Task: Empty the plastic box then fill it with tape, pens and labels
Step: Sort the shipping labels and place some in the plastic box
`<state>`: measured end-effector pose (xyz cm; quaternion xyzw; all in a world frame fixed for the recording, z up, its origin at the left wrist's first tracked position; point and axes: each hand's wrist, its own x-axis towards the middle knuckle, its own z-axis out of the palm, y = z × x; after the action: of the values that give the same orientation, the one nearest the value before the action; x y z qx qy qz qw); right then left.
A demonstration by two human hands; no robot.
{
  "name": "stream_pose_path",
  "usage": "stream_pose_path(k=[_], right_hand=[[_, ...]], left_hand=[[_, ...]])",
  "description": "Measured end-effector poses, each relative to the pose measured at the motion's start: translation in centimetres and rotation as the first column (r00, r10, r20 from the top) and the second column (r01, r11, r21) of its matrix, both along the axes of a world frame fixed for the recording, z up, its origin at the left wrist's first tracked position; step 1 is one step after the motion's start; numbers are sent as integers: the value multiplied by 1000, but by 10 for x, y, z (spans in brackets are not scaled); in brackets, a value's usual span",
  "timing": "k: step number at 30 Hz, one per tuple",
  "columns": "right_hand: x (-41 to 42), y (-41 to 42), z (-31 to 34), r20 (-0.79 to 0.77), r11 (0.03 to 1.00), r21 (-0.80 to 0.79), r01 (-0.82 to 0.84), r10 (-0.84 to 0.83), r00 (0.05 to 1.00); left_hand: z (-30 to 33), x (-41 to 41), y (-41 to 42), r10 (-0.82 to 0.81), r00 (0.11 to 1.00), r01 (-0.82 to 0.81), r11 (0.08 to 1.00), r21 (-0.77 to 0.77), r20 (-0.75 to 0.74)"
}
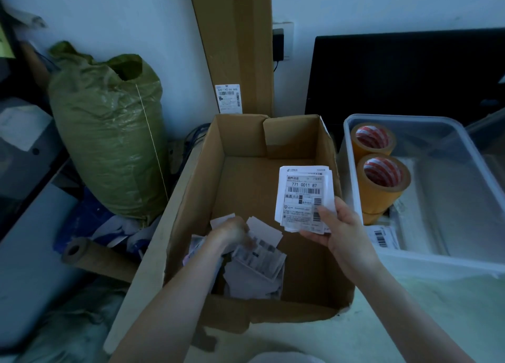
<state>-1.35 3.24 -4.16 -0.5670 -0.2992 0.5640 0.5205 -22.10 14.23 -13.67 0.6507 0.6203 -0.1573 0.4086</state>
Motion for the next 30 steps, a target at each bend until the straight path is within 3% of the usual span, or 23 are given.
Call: stream_pose_path(k=[5, 14, 18, 24, 30], right_hand=[[4, -1, -2, -1, 1000, 2, 25, -25, 1000], [3, -2, -6, 92, 1000, 16, -6, 5, 996], [0, 0, -6, 211, 999, 15, -52, 48, 976], [-7, 0, -7, 364, 988, 1, -157, 146, 920], [-12, 0, 3, 180, 933, -57, -355, 359, 916]], left_hand=[[-34, 23, -26, 15, 998, -3, 983, 184, -64], [-16, 6, -22, 89, 992, -110, 952, 287, 86], [33, 1, -6, -65, 993, 39, 966, 254, 94], [133, -6, 7, -303, 921, 255, 944, 209, 246], [152, 19, 5, -382, 893, 225, 836, 500, 237]])
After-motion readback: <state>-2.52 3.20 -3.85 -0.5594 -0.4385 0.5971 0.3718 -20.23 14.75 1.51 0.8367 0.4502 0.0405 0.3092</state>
